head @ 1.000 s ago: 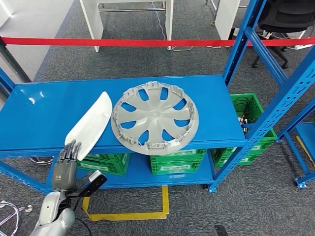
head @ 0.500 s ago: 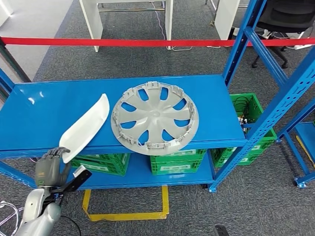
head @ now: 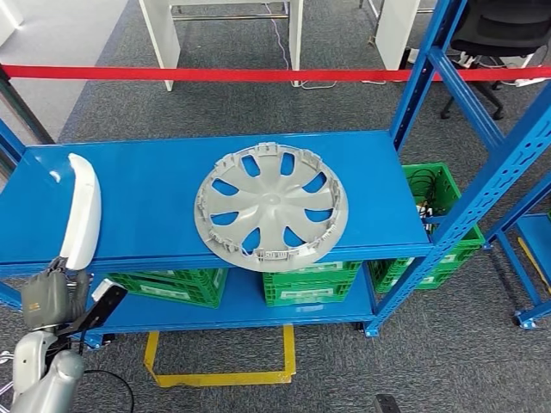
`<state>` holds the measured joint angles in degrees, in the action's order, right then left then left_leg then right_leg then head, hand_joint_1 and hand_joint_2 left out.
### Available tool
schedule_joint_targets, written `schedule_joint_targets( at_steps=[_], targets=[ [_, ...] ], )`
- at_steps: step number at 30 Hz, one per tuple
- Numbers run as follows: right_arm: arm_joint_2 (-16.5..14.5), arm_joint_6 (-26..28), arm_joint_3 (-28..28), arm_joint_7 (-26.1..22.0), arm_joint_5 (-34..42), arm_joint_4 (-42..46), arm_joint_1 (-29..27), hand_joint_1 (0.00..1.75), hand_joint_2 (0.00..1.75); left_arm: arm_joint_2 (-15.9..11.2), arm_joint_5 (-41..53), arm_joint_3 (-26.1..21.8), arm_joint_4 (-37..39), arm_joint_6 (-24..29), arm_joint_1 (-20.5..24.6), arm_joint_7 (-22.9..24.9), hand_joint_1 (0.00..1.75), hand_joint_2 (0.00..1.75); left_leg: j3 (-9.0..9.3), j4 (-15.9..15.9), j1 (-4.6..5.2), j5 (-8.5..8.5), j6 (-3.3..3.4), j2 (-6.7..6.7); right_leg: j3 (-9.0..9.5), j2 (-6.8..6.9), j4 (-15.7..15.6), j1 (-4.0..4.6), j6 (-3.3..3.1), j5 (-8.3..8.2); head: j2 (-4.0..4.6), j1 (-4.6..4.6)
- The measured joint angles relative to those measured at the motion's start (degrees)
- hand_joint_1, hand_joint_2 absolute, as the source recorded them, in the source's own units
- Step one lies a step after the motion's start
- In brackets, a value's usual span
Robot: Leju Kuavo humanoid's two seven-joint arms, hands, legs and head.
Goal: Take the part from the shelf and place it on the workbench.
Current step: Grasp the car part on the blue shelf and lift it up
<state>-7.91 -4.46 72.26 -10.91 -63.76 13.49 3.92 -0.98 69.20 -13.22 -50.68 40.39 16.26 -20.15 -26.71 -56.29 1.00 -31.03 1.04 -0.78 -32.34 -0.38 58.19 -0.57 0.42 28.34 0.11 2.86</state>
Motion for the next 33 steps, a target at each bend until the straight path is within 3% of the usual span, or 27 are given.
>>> schedule_joint_targets(
  at_steps=[22, 27, 33],
  targets=[
    [0.0, 0.0, 0.0, 0.0, 0.0, -0.1, 0.0, 0.00, 0.00, 0.6, 0.1, -1.4, -0.8, 0.0, -0.1, -0.8, 1.75, 1.75, -0.01, 0.0, 0.00, 0.00, 0.00, 0.00, -0.01, 0.00, 0.0, 0.00, 0.00, 0.00, 0.00, 0.00],
    [0.0, 0.1, 0.0, -0.3, 0.0, -0.1, 0.0, 0.00, 0.00, 1.9, 0.3, -3.5, -5.3, 0.0, -0.8, -5.5, 1.75, 1.75, -0.01, 0.0, 0.00, 0.00, 0.00, 0.00, -0.01, 0.00, 0.0, 0.00, 0.00, 0.00, 0.00, 0.00],
    [0.0, 0.4, 0.0, -0.7, 0.0, -0.1, 0.0, 0.00, 0.00, 7.0, 2.2, -5.6, -20.0, 0.0, -3.4, -14.5, 1.75, 1.75, -0.04, 0.0, 0.02, -0.02, 0.02, 0.00, -0.01, -0.01, 0.0, -0.01, 0.00, 0.00, 0.00, 0.01]
  ],
)
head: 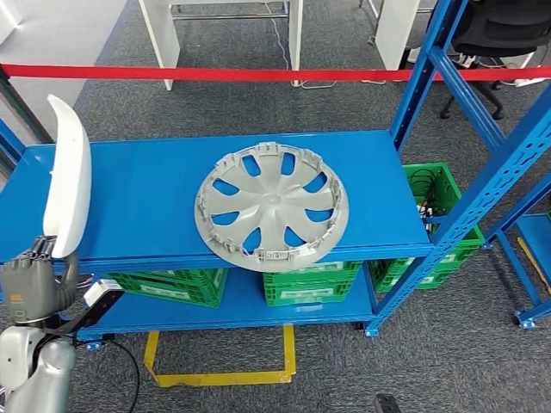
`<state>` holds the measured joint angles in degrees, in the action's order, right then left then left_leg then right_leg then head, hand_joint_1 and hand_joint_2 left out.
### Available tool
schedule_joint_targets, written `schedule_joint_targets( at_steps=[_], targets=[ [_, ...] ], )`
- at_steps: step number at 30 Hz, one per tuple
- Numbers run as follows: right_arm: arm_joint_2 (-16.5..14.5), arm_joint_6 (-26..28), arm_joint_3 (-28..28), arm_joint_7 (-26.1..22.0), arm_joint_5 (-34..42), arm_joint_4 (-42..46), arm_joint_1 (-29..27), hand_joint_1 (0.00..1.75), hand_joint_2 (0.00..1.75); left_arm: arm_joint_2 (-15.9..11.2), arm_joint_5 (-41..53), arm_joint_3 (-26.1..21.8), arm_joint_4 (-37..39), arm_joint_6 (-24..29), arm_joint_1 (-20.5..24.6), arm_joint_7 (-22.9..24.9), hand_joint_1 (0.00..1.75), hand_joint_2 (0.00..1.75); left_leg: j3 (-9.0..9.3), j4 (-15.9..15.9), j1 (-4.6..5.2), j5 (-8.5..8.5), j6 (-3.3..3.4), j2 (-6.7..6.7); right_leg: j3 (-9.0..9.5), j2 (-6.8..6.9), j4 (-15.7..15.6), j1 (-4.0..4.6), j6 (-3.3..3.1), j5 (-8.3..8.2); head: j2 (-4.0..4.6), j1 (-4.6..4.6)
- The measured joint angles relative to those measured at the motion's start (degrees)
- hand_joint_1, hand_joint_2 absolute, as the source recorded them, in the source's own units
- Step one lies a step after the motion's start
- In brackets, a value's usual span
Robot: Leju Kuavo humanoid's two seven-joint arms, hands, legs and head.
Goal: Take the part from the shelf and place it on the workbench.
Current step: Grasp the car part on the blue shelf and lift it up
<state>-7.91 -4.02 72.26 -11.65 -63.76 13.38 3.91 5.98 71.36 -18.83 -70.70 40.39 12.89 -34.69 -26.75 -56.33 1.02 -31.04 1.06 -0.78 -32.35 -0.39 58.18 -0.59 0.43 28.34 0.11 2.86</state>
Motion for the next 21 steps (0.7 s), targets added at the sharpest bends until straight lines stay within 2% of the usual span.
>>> schedule_joint_targets(
  at_steps=[3, 7, 10, 15, 21],
  targets=[
    [0.0, 0.2, 0.0, -0.1, 0.0, 0.0, 0.0, 0.00, 0.00, 3.1, 1.0, 0.7, -10.2, 0.0, -2.2, -3.4, 1.75, 1.75, -0.03, 0.0, 0.01, -0.01, 0.01, 0.02, -0.04, -0.04, 0.0, 0.00, 0.00, 0.00, 0.00, -0.01],
    [0.0, 0.4, 0.0, -0.5, 0.0, 0.0, 0.0, 0.00, 0.00, 6.4, 2.7, 6.8, -26.8, 0.1, -5.2, -5.1, 1.75, 1.75, -0.17, -0.1, 0.02, -0.03, 0.03, 0.03, -0.10, -0.03, 0.0, -0.02, 0.01, -0.01, 0.00, 0.01],
    [0.0, 0.5, 0.0, -0.7, 0.0, -0.2, 0.1, 0.00, 0.00, 7.8, 2.6, 10.6, -34.7, 0.1, -6.4, -5.1, 1.75, 1.75, -0.22, -0.1, 0.03, -0.07, 0.05, 0.05, -0.08, -0.08, 0.0, -0.04, 0.02, 0.00, 0.00, 0.00],
    [0.0, 0.6, 0.0, -0.8, 0.0, -0.4, 0.1, 0.00, 0.00, 8.6, 0.5, 12.5, -40.8, 0.0, -7.8, -5.1, 1.75, 1.75, -0.20, -0.1, 0.02, -0.07, 0.05, 0.05, -0.09, -0.05, 0.0, -0.03, 0.02, -0.01, 0.00, -0.01],
    [0.0, 0.9, 0.0, -0.8, 0.0, -0.5, 0.1, 0.00, 0.00, 9.2, -0.4, 12.9, -42.0, -0.1, -9.1, -4.2, 1.75, 1.75, -0.19, -0.1, 0.00, -0.03, 0.03, 0.05, -0.08, -0.06, 0.0, -0.01, 0.03, -0.02, 0.00, -0.01]
  ],
)
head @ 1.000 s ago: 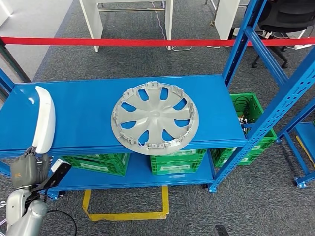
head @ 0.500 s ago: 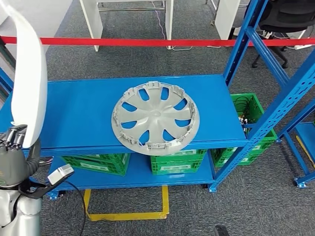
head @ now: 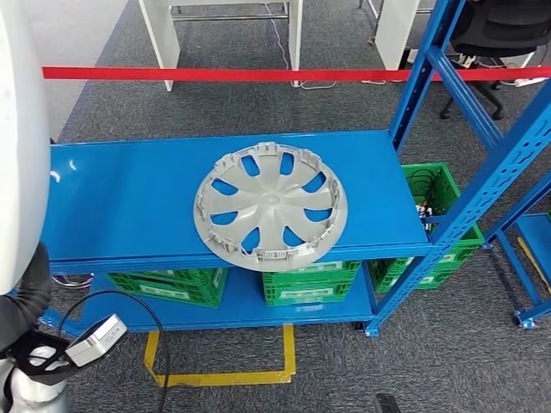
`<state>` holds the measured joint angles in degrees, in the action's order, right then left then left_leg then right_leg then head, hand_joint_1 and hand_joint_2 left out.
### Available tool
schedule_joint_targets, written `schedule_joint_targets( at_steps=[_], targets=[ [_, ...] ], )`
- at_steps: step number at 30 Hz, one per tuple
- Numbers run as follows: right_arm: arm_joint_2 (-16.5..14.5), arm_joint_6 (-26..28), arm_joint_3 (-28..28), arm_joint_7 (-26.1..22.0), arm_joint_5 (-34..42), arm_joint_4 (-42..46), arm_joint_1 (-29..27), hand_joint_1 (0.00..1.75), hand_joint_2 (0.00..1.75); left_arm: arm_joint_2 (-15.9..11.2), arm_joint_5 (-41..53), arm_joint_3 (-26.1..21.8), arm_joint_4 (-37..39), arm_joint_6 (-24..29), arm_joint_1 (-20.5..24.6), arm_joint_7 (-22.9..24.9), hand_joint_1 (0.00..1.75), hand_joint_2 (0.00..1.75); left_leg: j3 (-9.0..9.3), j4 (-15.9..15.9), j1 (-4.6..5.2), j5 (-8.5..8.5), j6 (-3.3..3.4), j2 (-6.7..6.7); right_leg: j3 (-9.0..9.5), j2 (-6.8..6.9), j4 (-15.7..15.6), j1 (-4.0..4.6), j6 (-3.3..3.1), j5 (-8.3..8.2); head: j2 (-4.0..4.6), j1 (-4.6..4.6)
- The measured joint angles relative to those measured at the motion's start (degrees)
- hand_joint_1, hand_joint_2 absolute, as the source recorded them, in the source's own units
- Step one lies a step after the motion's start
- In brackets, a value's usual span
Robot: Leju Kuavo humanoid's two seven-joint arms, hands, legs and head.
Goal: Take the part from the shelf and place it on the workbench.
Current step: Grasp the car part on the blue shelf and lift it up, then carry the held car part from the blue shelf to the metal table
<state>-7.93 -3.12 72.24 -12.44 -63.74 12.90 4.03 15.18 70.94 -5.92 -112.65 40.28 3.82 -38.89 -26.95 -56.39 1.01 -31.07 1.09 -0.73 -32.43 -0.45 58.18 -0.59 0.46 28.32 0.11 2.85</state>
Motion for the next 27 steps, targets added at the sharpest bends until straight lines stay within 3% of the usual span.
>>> schedule_joint_targets(
  at_steps=[19, 24, 26, 27],
  targets=[
    [-0.3, 0.0, -0.1, 0.4, 1.0, -0.2, 0.0, 0.00, 0.00, 0.1, -5.8, -0.3, 3.4, -0.1, -1.8, -0.9, 1.75, 1.75, 0.01, 0.0, 0.03, -0.01, 0.01, 0.00, -0.03, 0.00, 0.0, -0.03, 0.01, 0.00, 0.00, 0.01],
    [-0.9, 0.2, -0.1, 0.3, 0.8, -0.3, 0.0, 0.00, 0.00, -0.2, -7.0, -0.4, 3.7, -0.1, -3.2, -0.9, 1.75, 1.75, -0.16, -0.5, 0.28, 0.00, 0.48, -0.03, -0.10, 0.01, -0.2, -0.29, 0.69, -0.53, 0.00, -0.04],
    [-1.2, 0.6, -0.1, 0.3, 0.6, -0.4, 0.0, 0.00, 0.00, -0.2, -7.3, -0.6, 3.7, -0.1, -3.9, -0.9, 1.75, 1.75, -0.11, 0.2, 0.10, 0.81, 0.94, 0.11, -0.21, -0.02, -0.4, -0.24, 1.14, -0.68, 0.00, -0.03],
    [-1.3, 0.8, -0.1, 0.3, 0.5, -0.4, 0.0, 0.00, 0.00, -0.3, -7.4, -0.8, 3.7, -0.1, -4.3, -0.9, 1.75, 1.75, -0.09, 0.7, -0.08, 1.32, 1.31, 0.25, -0.57, 0.00, 0.1, -0.17, 1.28, 0.00, 0.00, 0.02]
  ],
)
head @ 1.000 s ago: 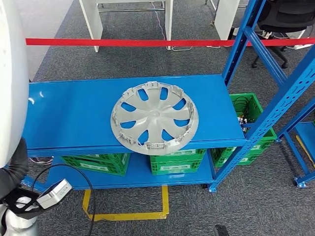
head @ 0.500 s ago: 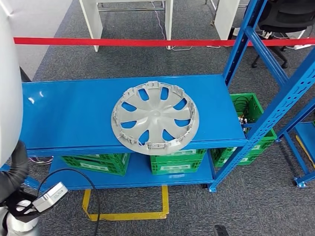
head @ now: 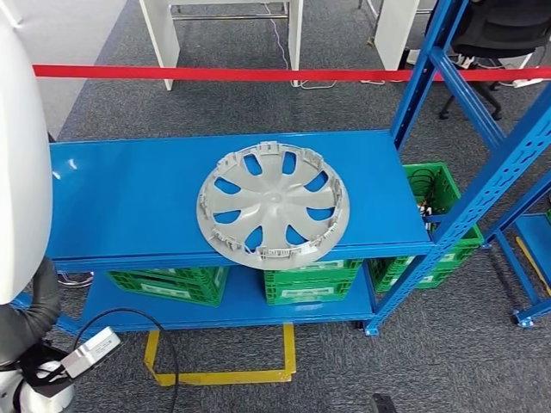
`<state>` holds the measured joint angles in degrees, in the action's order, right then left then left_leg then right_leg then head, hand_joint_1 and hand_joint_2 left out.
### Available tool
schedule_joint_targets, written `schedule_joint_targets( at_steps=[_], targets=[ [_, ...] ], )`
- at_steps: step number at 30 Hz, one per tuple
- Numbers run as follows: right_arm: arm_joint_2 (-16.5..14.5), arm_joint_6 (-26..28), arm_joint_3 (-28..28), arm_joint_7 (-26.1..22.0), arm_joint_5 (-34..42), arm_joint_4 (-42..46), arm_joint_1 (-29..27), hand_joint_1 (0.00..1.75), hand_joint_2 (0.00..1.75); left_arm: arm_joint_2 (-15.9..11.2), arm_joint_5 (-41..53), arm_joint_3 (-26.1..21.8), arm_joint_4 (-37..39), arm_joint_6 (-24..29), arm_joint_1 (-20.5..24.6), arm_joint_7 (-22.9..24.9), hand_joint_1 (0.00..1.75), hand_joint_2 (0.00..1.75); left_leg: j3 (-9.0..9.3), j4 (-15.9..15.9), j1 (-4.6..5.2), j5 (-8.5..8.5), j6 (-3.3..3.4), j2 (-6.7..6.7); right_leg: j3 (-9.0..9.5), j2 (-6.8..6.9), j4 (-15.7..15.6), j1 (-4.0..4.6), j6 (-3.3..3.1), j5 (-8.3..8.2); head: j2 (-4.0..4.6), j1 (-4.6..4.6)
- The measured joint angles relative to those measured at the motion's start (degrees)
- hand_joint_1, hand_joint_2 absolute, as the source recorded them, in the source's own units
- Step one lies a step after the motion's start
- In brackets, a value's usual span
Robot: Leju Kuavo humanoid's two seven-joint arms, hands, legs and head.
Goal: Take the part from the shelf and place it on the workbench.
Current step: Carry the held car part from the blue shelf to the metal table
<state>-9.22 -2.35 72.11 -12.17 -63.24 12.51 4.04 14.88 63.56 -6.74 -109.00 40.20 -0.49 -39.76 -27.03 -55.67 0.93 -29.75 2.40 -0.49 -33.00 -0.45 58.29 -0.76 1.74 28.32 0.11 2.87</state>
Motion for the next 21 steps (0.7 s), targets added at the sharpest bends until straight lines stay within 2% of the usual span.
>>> schedule_joint_targets(
  at_steps=[1, 2, 4, 5, 6, 7, 8, 9, 10, 11, 14, 15, 16, 17, 19, 20, 21],
  targets=[
    [-0.1, 0.2, 0.0, 0.0, -0.1, 0.0, 0.0, 0.00, 0.00, -0.1, -0.1, -0.2, 0.0, 0.0, -0.4, 0.0, 1.75, 1.75, -0.05, 0.5, -0.20, 0.48, 0.31, 0.14, -0.75, 0.03, 1.5, 0.07, 0.09, 1.27, 0.00, 0.09],
    [-0.2, 0.4, 0.0, 0.1, -0.2, 0.0, 0.0, 0.00, 0.00, -0.2, -0.2, -0.4, 0.0, 0.0, -0.8, 0.0, 1.75, 1.75, -0.21, 0.8, -0.33, 0.79, 0.49, 0.29, -2.05, 0.07, 4.4, 0.08, 0.15, 3.21, 0.00, 0.15],
    [-0.3, 0.6, 0.0, 0.2, -0.3, -0.1, 0.0, 0.00, 0.00, -0.3, -0.3, -0.8, 0.0, 0.0, -1.6, 0.0, 1.75, 1.75, -0.91, 0.5, -0.35, 0.98, 0.55, 0.43, -5.06, 0.11, 12.0, 0.02, 0.39, 6.74, 0.00, 0.24],
    [-0.3, 0.7, 0.0, 0.2, -0.3, -0.1, -0.1, 0.00, 0.00, -0.4, -0.3, -0.9, 0.0, 0.0, -1.9, 0.0, 1.75, 1.75, -1.22, 0.3, -0.37, 1.02, 0.50, 0.50, -6.02, 0.13, 14.6, -0.04, 0.53, 7.43, 0.00, 0.22],
    [-0.3, 0.7, -0.1, 0.3, -0.3, -0.1, -0.1, 0.00, 0.00, -0.5, -0.3, -1.1, 0.0, 0.0, -2.1, 0.0, 1.75, 1.75, -1.47, 0.0, -0.42, 1.02, 0.46, 0.54, -5.96, 0.17, 15.1, -0.11, 0.67, 6.95, 0.00, 0.23],
    [-0.3, 0.7, -0.1, 0.3, -0.3, -0.1, -0.1, 0.00, 0.00, -0.5, -0.3, -1.2, 0.0, 0.0, -2.3, 0.0, 1.75, 1.75, -1.66, -0.3, -0.51, 0.97, 0.35, 0.55, -4.77, 0.23, 13.3, -0.23, 0.79, 5.44, 0.00, 0.22],
    [-0.4, 0.7, -0.1, 0.3, -0.3, -0.1, 0.0, 0.00, 0.00, -0.6, -0.3, -1.3, 0.0, 0.0, -2.4, 0.0, 1.75, 1.75, -1.83, -0.8, -0.61, 0.83, 0.13, 0.55, -2.76, 0.32, 9.6, -0.40, 0.95, 3.57, 0.00, 0.23],
    [-0.5, 0.7, -0.2, 0.3, -0.3, -0.2, 0.0, 0.00, 0.00, -0.7, -0.3, -1.4, 0.0, 0.0, -2.4, 0.0, 1.75, 1.75, -2.12, -1.2, -0.62, 0.67, -0.18, 0.53, -0.56, 0.38, 6.0, -0.45, 1.10, 2.39, 0.00, 0.28],
    [-0.6, 0.7, -0.2, 0.3, -0.3, -0.2, 0.1, 0.00, 0.00, -0.7, -0.3, -1.5, 0.0, 0.0, -2.4, 0.0, 1.75, 1.75, -2.44, -1.7, -0.57, 0.53, -0.54, 0.49, 1.07, 0.35, 3.2, -0.47, 1.08, 1.64, -0.01, 0.34],
    [-0.7, 0.7, -0.2, 0.3, -0.3, -0.2, 0.2, 0.00, 0.00, -0.8, -0.3, -1.6, 0.0, 0.0, -2.5, 0.0, 1.75, 1.75, -2.79, -2.2, -0.46, 0.47, -0.86, 0.44, 1.93, 0.28, 1.6, -0.48, 0.96, 1.65, -0.01, 0.35],
    [-0.9, 0.8, -0.3, 0.3, -0.3, -0.3, 0.3, 0.00, 0.00, -0.9, -0.4, -1.8, 0.0, 0.0, -2.5, 0.0, 1.75, 1.75, -3.61, -3.0, -0.36, 0.55, -1.64, 0.34, 1.57, 0.07, 1.2, -0.51, -0.19, 1.88, -0.02, 0.26],
    [-0.9, 0.9, -0.3, 0.3, -0.3, -0.3, 0.3, 0.00, 0.00, -1.0, -0.4, -1.8, 0.0, 0.0, -2.5, 0.0, 1.75, 1.75, -3.97, -3.6, -0.42, -0.09, -1.97, 0.33, 1.27, 0.09, 1.2, -0.55, -0.70, 1.66, -0.02, 0.19],
    [-0.9, 0.9, -0.3, 0.3, -0.3, -0.3, 0.3, 0.00, 0.00, -1.0, -0.4, -1.8, 0.0, 0.0, -2.6, 0.0, 1.75, 1.75, -4.58, -5.0, -0.51, -1.50, -2.30, 0.33, 0.88, 0.16, 1.1, -0.62, -1.24, 1.33, -0.02, 0.14],
    [-0.9, 0.8, -0.3, 0.3, -0.3, -0.3, 0.4, 0.00, 0.00, -1.1, -0.4, -1.9, 0.0, 0.0, -2.6, 0.0, 1.75, 1.75, -5.55, -7.6, -0.62, -3.62, -2.65, 0.34, 0.42, 0.26, 1.0, -0.65, -1.70, 0.97, -0.02, 0.04],
    [-0.9, 0.8, -0.3, 0.3, -0.3, -0.3, 0.4, 0.00, 0.00, -1.1, -0.4, -1.9, 0.0, 0.0, -2.6, 0.0, 1.75, 1.75, -7.93, -14.8, -0.82, -8.18, -3.13, 0.35, -0.60, 0.44, 1.1, -0.51, -2.21, 0.28, -0.02, -0.04],
    [-0.9, 0.8, -0.3, 0.3, -0.3, -0.3, 0.4, 0.00, 0.00, -1.2, -0.4, -1.9, 0.0, 0.0, -2.6, 0.0, 1.75, 1.75, -8.61, -17.6, -0.89, -9.33, -3.19, 0.35, -1.09, 0.54, 1.1, -0.42, -2.29, -0.08, -0.02, -0.05],
    [-0.9, 0.8, -0.3, 0.3, -0.3, -0.3, 0.4, 0.00, 0.00, -1.2, -0.4, -1.9, 0.0, 0.0, -2.6, 0.0, 1.75, 1.75, -8.47, -18.6, -0.92, -9.24, -3.14, 0.35, -1.57, 0.61, 1.1, -0.33, -2.31, -0.46, -0.02, -0.04]
  ],
)
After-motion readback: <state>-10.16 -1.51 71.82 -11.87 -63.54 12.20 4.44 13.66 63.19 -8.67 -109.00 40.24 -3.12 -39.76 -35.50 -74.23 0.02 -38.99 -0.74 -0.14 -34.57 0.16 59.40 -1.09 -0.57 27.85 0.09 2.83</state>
